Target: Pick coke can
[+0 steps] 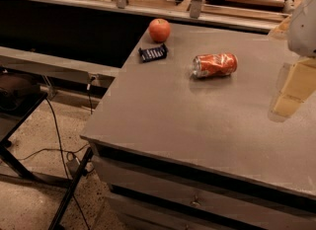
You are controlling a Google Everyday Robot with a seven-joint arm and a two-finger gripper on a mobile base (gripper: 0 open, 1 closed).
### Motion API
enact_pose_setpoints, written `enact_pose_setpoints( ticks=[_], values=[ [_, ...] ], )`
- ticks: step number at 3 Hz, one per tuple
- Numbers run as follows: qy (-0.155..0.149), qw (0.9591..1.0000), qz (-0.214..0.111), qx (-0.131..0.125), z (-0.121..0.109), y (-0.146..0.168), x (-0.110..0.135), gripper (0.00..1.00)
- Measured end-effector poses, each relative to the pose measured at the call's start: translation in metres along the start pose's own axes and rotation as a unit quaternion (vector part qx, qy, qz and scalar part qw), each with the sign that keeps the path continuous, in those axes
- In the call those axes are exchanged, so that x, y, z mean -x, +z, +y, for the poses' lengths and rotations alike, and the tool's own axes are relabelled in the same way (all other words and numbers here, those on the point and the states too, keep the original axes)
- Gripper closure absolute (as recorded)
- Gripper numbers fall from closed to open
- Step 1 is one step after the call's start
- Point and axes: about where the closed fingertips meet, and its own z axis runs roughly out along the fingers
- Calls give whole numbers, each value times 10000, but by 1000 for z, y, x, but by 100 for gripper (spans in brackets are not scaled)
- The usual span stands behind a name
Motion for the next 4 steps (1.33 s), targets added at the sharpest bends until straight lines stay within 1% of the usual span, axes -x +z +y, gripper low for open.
enact_pose_setpoints(
  ticks=[1, 2, 3, 4],
  values=[
    [0, 10000, 0, -1, 0, 0, 0, 0],
    [-207, 9997, 87, -56, -26, 10, 9, 0],
    [-534, 9980, 304, -113, -76, 37, 22, 0],
    [-910, 9943, 546, -127, -121, 71, 42, 0]
  ],
)
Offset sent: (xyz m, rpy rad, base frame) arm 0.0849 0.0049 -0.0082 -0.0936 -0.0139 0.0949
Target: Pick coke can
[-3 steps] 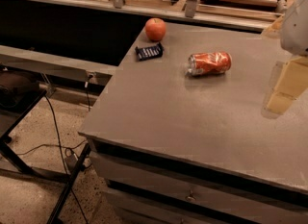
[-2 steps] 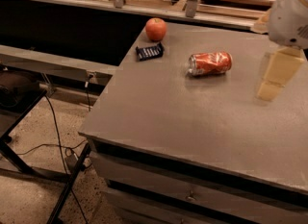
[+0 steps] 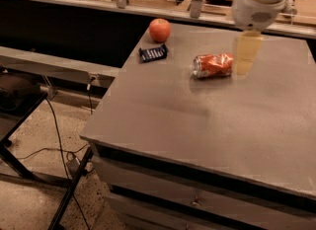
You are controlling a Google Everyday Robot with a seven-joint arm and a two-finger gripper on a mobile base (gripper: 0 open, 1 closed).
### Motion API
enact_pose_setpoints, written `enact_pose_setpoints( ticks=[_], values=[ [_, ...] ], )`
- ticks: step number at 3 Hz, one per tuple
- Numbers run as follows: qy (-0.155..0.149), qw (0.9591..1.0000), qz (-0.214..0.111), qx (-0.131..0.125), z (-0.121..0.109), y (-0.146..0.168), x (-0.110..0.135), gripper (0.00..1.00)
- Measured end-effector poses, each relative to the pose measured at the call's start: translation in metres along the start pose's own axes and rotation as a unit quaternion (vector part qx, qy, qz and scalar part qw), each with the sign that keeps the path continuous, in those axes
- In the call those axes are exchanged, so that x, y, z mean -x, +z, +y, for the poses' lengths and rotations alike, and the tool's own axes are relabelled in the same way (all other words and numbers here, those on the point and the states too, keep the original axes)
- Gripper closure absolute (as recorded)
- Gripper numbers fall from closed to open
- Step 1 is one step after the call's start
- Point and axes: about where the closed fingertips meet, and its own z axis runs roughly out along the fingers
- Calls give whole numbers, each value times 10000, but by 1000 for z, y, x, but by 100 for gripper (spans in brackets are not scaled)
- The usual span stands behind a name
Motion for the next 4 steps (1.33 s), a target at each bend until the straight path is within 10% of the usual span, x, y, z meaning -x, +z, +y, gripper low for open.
enact_pose_setpoints(
  ticks=[3, 4],
  values=[
    [-227, 9991, 238, 265, -47, 84, 18, 0],
    [-124, 9986, 175, 483, -39, 113, 19, 23]
  ],
)
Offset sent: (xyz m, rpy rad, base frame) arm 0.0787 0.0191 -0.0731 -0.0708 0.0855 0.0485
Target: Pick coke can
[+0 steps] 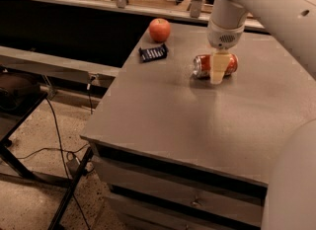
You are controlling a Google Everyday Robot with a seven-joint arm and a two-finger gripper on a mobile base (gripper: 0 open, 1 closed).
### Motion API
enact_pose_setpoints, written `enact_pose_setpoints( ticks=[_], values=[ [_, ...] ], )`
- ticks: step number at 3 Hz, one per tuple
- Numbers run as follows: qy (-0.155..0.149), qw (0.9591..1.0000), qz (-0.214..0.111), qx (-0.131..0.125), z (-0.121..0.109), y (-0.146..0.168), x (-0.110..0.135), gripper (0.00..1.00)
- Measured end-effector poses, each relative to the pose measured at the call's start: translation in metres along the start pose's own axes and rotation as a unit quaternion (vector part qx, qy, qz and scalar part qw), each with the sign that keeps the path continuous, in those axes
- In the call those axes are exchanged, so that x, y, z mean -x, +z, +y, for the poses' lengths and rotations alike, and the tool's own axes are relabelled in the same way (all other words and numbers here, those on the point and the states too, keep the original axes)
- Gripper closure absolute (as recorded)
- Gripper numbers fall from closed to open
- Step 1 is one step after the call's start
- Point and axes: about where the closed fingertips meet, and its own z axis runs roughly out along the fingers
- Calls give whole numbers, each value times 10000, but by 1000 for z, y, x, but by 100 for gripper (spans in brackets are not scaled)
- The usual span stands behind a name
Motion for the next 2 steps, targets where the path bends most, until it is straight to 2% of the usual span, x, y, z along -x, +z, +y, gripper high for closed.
enact_pose_setpoints(
  ticks=[1, 2],
  values=[
    [22, 9998, -97, 191, 13, 16, 8, 46],
    [36, 9996, -149, 232, 15, 15, 10, 78]
  ],
)
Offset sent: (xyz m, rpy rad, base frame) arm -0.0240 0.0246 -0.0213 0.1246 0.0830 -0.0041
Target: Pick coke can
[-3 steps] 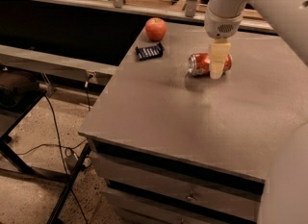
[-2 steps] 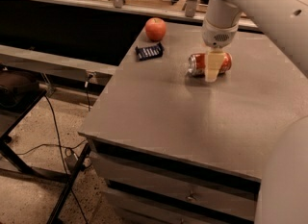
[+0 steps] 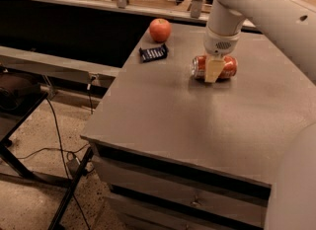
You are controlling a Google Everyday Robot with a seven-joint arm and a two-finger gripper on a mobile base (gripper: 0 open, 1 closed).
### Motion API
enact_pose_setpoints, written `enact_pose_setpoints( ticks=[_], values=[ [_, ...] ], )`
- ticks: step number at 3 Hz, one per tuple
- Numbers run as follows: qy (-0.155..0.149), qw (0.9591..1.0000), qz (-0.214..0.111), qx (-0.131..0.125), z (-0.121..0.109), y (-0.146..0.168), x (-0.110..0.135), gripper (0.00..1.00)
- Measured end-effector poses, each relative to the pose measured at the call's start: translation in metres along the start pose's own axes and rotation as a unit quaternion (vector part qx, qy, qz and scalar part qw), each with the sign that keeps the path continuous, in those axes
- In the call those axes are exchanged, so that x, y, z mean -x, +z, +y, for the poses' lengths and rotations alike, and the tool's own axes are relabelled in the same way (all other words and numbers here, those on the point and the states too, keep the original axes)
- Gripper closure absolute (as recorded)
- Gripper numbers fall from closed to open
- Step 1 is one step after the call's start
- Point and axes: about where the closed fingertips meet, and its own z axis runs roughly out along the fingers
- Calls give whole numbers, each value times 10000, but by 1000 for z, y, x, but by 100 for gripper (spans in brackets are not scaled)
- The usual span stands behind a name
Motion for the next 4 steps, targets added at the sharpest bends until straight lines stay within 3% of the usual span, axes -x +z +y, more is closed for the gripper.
enact_pose_setpoints(
  ticks=[1, 2, 3, 4],
  values=[
    [0, 10000, 0, 0, 0, 0, 0, 99],
    [220, 9987, -318, -338, 2, -50, -12, 100],
    [513, 9937, -789, -615, 7, -102, -26, 100],
    [518, 9926, -882, -658, 5, -106, -23, 100]
  ],
)
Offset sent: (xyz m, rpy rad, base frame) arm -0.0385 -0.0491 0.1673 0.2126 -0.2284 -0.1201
